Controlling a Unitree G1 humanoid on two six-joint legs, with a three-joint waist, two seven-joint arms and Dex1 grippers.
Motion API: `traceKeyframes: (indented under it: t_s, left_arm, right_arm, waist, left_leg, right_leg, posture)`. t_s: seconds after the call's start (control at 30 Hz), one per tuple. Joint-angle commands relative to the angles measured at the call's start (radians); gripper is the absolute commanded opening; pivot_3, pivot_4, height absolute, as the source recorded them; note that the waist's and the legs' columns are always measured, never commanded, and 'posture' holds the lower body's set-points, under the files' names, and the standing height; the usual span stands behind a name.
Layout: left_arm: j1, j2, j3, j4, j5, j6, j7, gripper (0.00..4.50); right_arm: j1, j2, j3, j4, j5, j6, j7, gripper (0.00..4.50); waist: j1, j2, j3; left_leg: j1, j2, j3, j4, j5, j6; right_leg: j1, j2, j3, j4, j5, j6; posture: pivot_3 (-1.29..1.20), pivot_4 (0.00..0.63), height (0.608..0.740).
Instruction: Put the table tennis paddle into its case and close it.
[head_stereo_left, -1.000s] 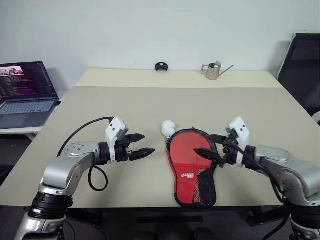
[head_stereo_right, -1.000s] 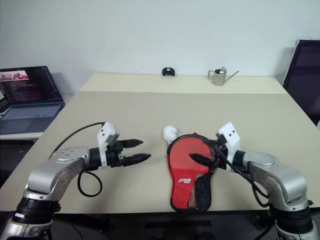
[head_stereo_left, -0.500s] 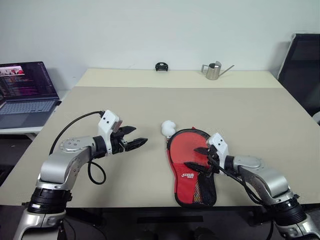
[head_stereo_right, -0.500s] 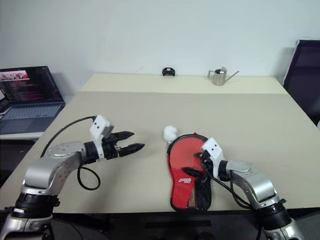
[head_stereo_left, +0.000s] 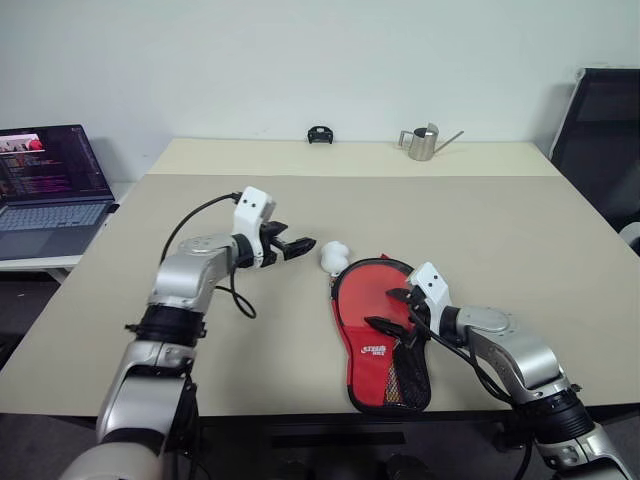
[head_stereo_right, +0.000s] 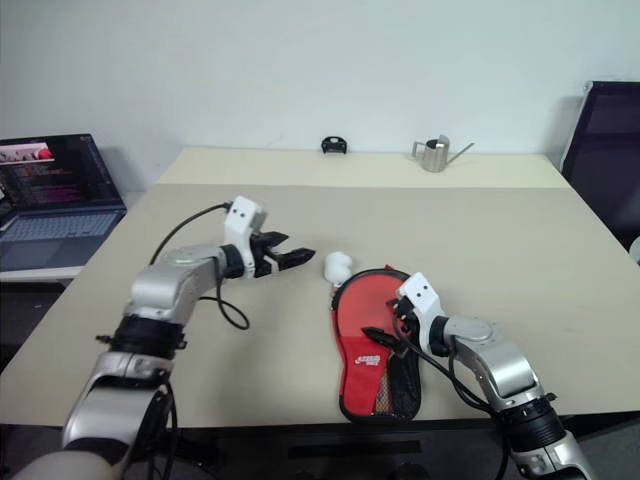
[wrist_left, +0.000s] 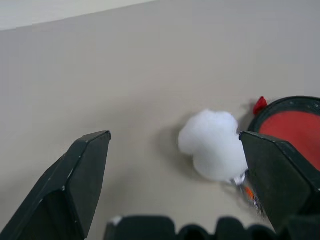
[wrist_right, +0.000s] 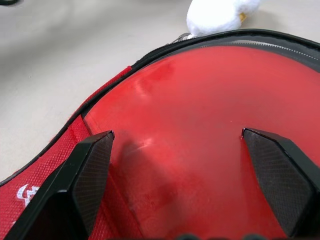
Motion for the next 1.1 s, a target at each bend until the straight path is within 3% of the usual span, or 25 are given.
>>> traceKeyframes:
  t_s: [0.03,0.37,0.77,0.87,1.1]
  left_arm:
    - [-0.098,-0.049,-0.022,0.160,0.044,-0.085,-0.052,4.49]
    - [-0.271,-0.165,-0.048,0.625,0.189,-0.282,-0.088,4.49]
    - [-0.283,-0.268,-0.033,0.757,0.277,-0.355,-0.084,4.49]
    - [-0.279,-0.288,-0.024,0.759,0.283,-0.356,-0.094,3.88]
    - [-0.267,-0.304,-0.005,0.756,0.289,-0.352,-0.126,1.23]
  right_arm:
    - [0.003,0.013,0.009,0.019,-0.011,0.012,-0.007,4.50]
    - [0.026,0.044,-0.002,-0.015,-0.007,0.031,-0.040,4.50]
    - [0.040,0.081,-0.009,-0.029,-0.008,0.035,-0.080,4.50]
    - [0.046,0.090,-0.010,-0.035,-0.008,0.035,-0.093,4.50]
    - [0.053,0.098,-0.011,-0.040,-0.023,0.017,-0.120,4.50]
  waist:
    - [0.000,0.000,0.000]
    - [-0.003,0.000,0.000]
    - [0.001,-0.003,-0.003]
    - [0.003,-0.004,-0.004]
    - [0.006,-0.004,-0.004]
  left_leg:
    - [0.000,0.000,0.000,0.000,0.000,0.000]
    - [0.000,0.000,0.001,0.000,0.000,0.000]
    - [0.000,0.000,0.000,0.000,0.000,0.000]
    - [0.000,0.000,0.000,0.000,0.000,0.000]
    - [0.000,0.000,0.000,0.000,0.000,0.000]
  right_leg:
    - [0.000,0.000,0.000,0.000,0.000,0.000]
    - [-0.001,0.002,-0.001,0.000,0.000,0.000]
    - [0.000,0.002,-0.001,0.000,0.000,0.000]
    - [0.000,0.001,-0.001,0.000,0.000,0.000]
    - [0.000,0.002,-0.002,0.000,0.000,0.000]
  posture:
    - [0.00,0.150,0.740]
    - [0.00,0.150,0.740]
    - [0.00,0.150,0.740]
    - [0.00,0.150,0.740]
    - [0.00,0.150,0.740]
